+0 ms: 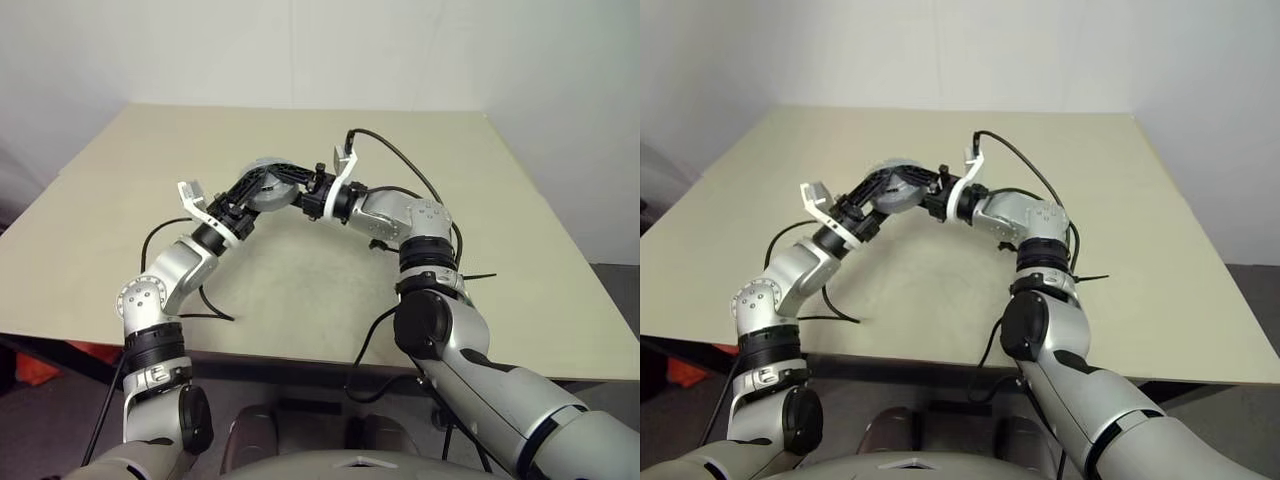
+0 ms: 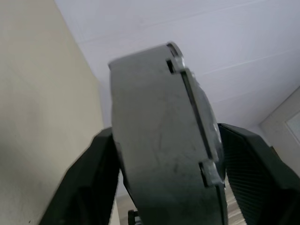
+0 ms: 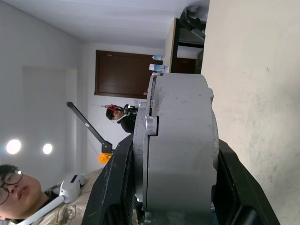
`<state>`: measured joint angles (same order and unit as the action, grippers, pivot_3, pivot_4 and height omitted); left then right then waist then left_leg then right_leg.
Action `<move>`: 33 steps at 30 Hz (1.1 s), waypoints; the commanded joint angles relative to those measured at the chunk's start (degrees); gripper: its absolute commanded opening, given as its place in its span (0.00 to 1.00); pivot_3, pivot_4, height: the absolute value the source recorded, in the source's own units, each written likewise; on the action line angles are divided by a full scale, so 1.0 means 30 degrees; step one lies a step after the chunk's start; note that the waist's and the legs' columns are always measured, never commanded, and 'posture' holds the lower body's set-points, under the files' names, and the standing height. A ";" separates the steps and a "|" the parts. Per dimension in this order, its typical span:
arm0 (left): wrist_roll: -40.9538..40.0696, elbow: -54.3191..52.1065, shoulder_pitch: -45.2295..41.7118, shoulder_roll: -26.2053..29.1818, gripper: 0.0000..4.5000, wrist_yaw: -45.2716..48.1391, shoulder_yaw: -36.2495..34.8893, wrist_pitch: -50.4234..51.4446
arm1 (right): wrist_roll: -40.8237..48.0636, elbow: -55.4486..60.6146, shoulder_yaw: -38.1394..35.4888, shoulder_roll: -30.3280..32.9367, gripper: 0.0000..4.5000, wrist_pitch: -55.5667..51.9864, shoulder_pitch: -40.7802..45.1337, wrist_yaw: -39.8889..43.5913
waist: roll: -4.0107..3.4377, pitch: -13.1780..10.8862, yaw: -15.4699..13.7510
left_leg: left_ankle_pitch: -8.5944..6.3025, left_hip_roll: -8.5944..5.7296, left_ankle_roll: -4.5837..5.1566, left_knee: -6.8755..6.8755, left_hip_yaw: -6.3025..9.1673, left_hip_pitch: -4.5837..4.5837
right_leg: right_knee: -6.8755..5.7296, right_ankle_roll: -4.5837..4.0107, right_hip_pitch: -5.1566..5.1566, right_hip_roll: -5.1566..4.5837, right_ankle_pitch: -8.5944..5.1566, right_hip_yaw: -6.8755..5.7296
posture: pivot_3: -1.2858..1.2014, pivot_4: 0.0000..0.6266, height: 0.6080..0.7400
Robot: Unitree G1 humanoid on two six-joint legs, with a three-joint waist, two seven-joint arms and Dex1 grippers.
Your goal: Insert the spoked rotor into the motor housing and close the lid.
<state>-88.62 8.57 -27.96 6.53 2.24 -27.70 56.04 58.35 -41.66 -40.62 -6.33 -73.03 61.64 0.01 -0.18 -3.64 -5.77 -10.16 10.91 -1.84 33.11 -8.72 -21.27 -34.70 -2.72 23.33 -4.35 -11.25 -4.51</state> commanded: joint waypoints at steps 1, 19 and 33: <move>-0.0439 -0.0386 -0.0434 0.0113 0.62 0.0255 0.0460 0.0063 | 0.0848 0.0888 0.0107 -0.0038 0.46 0.0058 0.0324 0.0091 | 0.0000 0.0000 0.0009 | 0.0000 -0.0001 0.0000 0.0000 0.0000 0.0000 | 0.0000 0.0001 0.0000 0.0000 0.0000 0.0001 | 0.52 0.00 1.00; -0.1300 -0.1546 0.0639 0.0611 0.62 0.0346 0.0133 -0.0439 | 0.0680 -0.0112 0.0107 0.0344 0.46 0.1187 0.0556 0.0109 | 0.0000 0.0000 0.0014 | 0.0002 -0.0001 -0.0004 0.0000 0.0001 -0.0001 | -0.0002 0.0005 0.0000 0.0000 0.0001 -0.0001 | 0.52 0.00 1.00; 0.1628 -0.1815 0.0791 0.1073 0.62 0.1108 0.0990 -0.2654 | 0.0384 -0.0600 0.0815 0.0727 0.46 0.1756 0.0529 0.0882 | 0.0003 0.0001 0.0013 | 0.0004 0.0000 -0.0007 0.0007 -0.0002 0.0002 | -0.0008 0.0003 -0.0007 -0.0001 -0.0002 0.0000 | 0.52 0.00 1.00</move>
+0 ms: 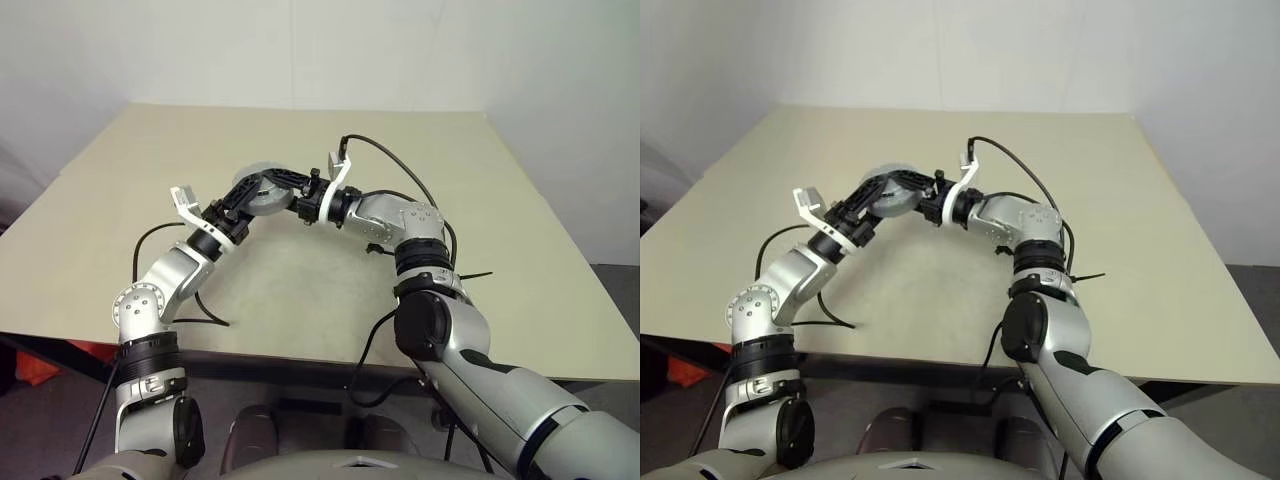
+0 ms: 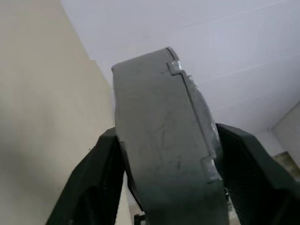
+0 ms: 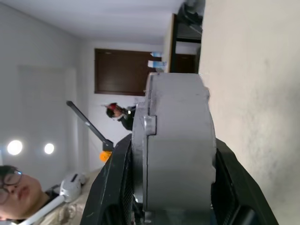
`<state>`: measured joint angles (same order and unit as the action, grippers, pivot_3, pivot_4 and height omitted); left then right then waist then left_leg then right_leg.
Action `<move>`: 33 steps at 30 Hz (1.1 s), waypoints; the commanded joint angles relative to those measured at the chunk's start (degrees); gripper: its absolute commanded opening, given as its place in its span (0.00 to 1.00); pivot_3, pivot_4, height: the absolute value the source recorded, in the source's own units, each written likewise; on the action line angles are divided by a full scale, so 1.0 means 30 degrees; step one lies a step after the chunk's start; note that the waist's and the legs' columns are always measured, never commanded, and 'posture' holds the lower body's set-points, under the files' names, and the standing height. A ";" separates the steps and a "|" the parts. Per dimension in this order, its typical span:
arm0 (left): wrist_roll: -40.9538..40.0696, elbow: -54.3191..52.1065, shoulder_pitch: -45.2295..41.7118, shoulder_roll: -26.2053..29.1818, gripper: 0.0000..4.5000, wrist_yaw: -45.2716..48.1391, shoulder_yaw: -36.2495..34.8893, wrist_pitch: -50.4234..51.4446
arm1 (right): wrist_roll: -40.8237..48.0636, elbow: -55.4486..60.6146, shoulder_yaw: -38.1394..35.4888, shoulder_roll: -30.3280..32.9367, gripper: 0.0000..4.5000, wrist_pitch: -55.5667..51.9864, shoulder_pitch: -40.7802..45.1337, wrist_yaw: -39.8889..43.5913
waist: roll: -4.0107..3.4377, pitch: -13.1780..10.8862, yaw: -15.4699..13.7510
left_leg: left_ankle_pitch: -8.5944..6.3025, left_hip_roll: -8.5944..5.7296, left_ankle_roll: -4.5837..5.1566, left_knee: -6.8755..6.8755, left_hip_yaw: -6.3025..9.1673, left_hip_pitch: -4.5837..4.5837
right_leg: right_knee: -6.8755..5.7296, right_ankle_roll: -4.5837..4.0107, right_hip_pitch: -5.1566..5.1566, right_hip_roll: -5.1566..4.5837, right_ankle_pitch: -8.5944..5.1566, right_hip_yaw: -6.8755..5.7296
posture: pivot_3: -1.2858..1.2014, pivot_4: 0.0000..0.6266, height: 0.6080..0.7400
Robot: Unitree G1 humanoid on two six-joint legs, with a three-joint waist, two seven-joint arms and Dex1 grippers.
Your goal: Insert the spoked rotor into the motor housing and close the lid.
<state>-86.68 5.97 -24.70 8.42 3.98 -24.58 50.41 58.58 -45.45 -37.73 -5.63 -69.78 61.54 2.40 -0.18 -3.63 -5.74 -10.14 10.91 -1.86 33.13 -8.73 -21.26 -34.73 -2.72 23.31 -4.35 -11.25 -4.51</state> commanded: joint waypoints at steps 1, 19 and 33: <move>0.1046 -0.0898 -0.0301 0.0463 0.62 0.0589 -0.0004 -0.0858 | 0.0310 0.0715 -0.0094 0.0495 0.46 0.0694 0.0539 0.0093 | 0.0000 0.0000 0.0006 | 0.0000 0.0000 0.0000 0.0000 -0.0002 -0.0002 | 0.0000 -0.0001 0.0002 0.0000 -0.0001 -0.0001 | 0.52 0.00 1.00; -0.1012 -0.0113 -0.0701 -0.0062 0.91 -0.0329 -0.0564 -0.0685 | 0.0844 0.1375 -0.0115 0.0236 0.46 0.0628 0.0550 -0.0589 | 0.0001 0.0000 0.0015 | 0.0003 0.0000 -0.0006 0.0004 -0.0003 0.0004 | -0.0009 0.0001 0.0000 0.0002 0.0005 0.0000 | 0.52 0.00 1.00; -0.0671 0.1800 -0.1441 0.0013 0.64 -0.0456 -0.0316 -0.0119 | 0.0824 0.1336 -0.0053 0.0324 0.46 0.0764 0.0600 -0.0408 | 0.0001 0.0000 0.0009 | 0.0004 0.0000 -0.0006 0.0007 -0.0004 0.0003 | -0.0008 0.0004 0.0001 0.0002 0.0005 -0.0001 | 0.52 0.00 1.00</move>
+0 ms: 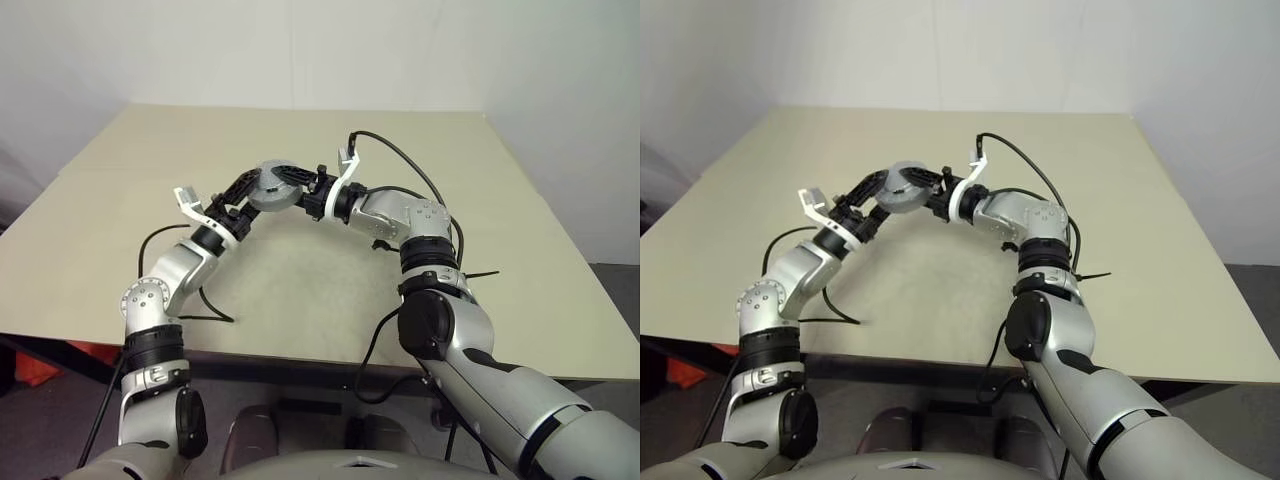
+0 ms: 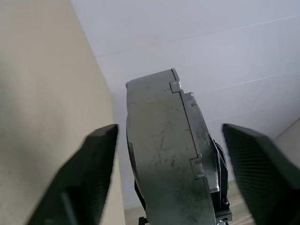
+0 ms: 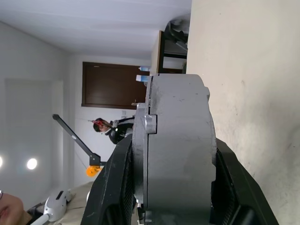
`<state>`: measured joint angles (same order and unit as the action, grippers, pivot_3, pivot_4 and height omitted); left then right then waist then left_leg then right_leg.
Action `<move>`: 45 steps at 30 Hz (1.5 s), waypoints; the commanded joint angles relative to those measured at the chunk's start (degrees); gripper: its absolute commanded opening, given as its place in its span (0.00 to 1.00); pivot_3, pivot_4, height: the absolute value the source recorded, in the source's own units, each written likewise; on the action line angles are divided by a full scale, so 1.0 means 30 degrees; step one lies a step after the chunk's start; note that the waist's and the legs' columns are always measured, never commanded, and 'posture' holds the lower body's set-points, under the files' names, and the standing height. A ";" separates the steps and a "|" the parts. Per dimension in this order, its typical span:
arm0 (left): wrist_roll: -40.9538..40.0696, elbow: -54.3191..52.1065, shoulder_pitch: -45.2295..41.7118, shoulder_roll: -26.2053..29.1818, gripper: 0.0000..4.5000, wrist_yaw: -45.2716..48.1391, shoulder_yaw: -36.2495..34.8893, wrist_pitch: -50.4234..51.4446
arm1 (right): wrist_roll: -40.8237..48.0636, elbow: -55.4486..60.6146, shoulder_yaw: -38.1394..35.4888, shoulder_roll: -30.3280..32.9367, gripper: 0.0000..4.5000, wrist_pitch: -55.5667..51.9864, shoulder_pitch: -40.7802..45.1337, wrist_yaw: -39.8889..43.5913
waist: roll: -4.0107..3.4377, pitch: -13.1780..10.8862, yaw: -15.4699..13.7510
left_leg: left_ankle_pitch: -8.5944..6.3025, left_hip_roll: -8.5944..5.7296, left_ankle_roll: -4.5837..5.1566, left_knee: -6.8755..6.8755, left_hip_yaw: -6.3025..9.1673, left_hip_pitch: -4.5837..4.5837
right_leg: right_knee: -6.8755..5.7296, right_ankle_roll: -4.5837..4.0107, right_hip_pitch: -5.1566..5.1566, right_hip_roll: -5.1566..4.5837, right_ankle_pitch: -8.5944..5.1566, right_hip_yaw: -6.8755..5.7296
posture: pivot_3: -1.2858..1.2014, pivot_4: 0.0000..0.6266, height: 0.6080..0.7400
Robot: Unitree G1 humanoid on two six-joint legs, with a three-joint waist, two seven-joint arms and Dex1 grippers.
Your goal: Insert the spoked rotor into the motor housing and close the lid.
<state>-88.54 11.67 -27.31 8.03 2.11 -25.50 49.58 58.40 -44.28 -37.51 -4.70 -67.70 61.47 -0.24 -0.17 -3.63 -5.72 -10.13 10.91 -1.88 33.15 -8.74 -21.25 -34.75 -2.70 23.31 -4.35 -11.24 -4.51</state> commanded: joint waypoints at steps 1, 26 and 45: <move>-0.0037 -0.0079 -0.0571 0.0174 0.64 0.0213 -0.0035 0.0182 | 0.0883 0.0959 -0.0129 0.0020 0.46 0.0080 0.0621 0.0449 | 0.0000 0.0000 0.0000 | 0.0000 0.0000 0.0000 0.0000 0.0000 0.0000 | 0.0000 0.0000 0.0000 0.0000 0.0000 0.0000 | 0.52 0.00 1.00; 0.0136 -0.0447 -0.0468 0.0248 0.51 0.0549 -0.0293 0.0087 | -0.0750 0.2245 0.1932 0.0025 0.91 0.1548 -0.0097 0.1472 | 0.0001 0.0000 -0.0006 | 0.0000 0.0001 -0.0001 0.0004 0.0003 -0.0003 | -0.0003 -0.0032 -0.0001 0.0000 0.0021 -0.0001 | 0.52 0.00 1.00; 0.1619 0.0075 0.0565 0.0722 0.51 0.0109 -0.2289 -0.2196 | -0.3053 0.1512 0.2839 0.0515 0.99 0.4589 -0.0569 0.1571 | 0.0001 0.0000 0.0025 | 0.0000 0.0000 0.0000 0.0005 0.0006 -0.0002 | -0.0001 -0.0012 -0.0001 0.0000 0.0011 -0.0001 | 0.52 0.00 1.00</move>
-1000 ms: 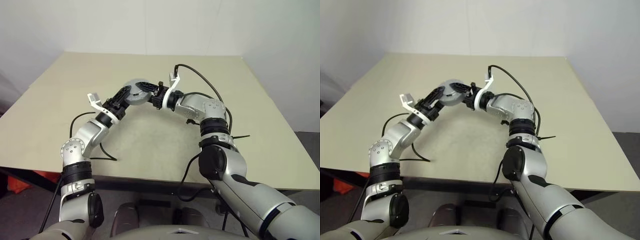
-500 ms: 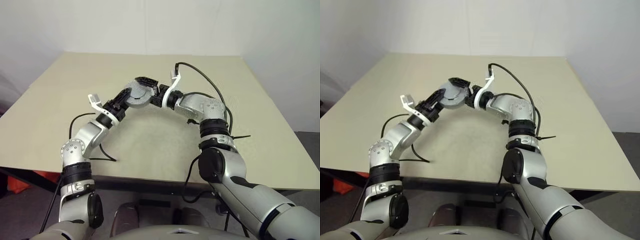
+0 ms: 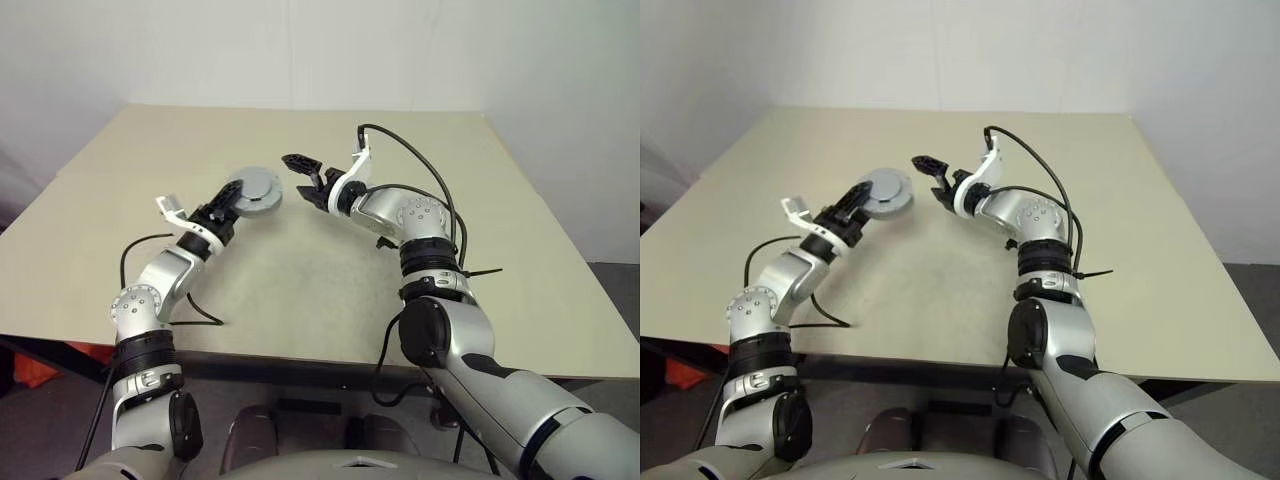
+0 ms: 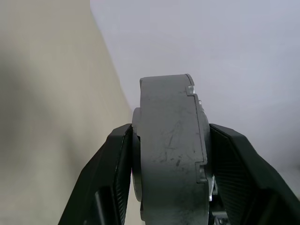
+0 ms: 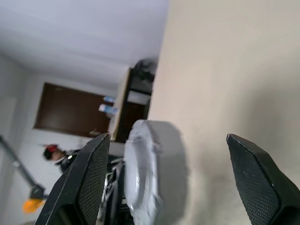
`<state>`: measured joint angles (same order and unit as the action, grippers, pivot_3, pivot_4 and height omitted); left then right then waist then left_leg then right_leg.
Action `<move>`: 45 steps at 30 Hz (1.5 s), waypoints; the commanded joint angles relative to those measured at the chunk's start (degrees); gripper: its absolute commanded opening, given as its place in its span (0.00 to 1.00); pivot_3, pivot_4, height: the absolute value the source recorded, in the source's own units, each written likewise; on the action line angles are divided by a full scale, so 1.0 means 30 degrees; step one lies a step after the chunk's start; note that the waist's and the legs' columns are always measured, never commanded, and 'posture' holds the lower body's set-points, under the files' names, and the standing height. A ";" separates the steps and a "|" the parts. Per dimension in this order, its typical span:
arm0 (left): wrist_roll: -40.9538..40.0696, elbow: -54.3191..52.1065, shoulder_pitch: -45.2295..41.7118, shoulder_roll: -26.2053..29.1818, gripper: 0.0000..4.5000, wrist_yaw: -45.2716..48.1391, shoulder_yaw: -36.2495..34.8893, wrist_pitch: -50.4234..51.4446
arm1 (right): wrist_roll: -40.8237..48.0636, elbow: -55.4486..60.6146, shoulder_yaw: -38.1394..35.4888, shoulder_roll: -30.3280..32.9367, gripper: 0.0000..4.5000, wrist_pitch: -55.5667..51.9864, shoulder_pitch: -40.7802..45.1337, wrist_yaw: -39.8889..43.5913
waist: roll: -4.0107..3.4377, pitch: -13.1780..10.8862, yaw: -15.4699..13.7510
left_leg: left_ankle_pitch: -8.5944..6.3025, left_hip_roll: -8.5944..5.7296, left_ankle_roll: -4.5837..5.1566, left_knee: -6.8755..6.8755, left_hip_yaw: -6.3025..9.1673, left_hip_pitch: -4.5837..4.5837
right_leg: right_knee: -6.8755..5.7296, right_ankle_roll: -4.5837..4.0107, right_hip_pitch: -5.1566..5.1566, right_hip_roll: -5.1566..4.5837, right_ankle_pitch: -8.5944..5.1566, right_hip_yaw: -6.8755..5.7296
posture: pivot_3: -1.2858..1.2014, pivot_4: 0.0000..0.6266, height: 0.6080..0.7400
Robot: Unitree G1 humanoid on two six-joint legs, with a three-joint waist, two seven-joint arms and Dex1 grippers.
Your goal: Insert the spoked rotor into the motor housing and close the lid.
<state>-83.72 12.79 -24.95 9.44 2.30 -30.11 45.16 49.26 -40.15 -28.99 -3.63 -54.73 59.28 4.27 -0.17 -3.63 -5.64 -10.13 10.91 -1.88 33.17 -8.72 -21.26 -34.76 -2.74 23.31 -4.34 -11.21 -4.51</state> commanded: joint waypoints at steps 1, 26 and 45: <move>0.0204 -0.0169 -0.0118 0.0278 0.51 -0.0021 -0.0876 -0.0910 | -0.0038 0.0124 -0.0008 0.0208 0.99 0.0253 0.0140 0.0076 | 0.0000 0.0000 0.0000 | 0.0000 0.0000 0.0000 0.0000 -0.0001 0.0000 | 0.0000 0.0000 0.0000 0.0000 0.0000 0.0000 | 0.52 0.00 1.00; 0.3686 0.3370 -0.0602 0.0525 0.51 -0.3067 -0.3151 -0.3751 | -0.0448 -0.0805 -0.0253 0.0156 0.99 0.0572 0.0424 -0.0417 | 0.0064 0.0010 -0.0007 | 0.0000 0.0006 0.0001 0.0010 0.0017 0.0017 | -0.0005 0.0006 -0.0016 0.0001 -0.0003 -0.0001 | 0.52 0.00 1.00; 0.5158 0.2859 0.0026 0.0471 0.99 -0.3224 -0.3138 -0.4213 | -0.0664 -0.1484 -0.0090 0.0224 1.00 0.0251 0.0467 -0.0636 | 0.0068 0.0014 0.0103 | 0.0042 0.0026 -0.0069 0.0008 0.0020 0.0105 | -0.0046 -0.0075 -0.0045 0.0015 -0.0026 0.0005 | 0.52 0.00 1.00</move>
<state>-69.76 22.18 -24.99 10.19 -6.75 -38.57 34.09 46.92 -45.24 -29.13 -3.04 -53.84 59.13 2.16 0.04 -3.59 -5.33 -10.00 10.99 -2.10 33.19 -8.66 -20.94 -34.90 -2.97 23.17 -4.30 -11.28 -4.50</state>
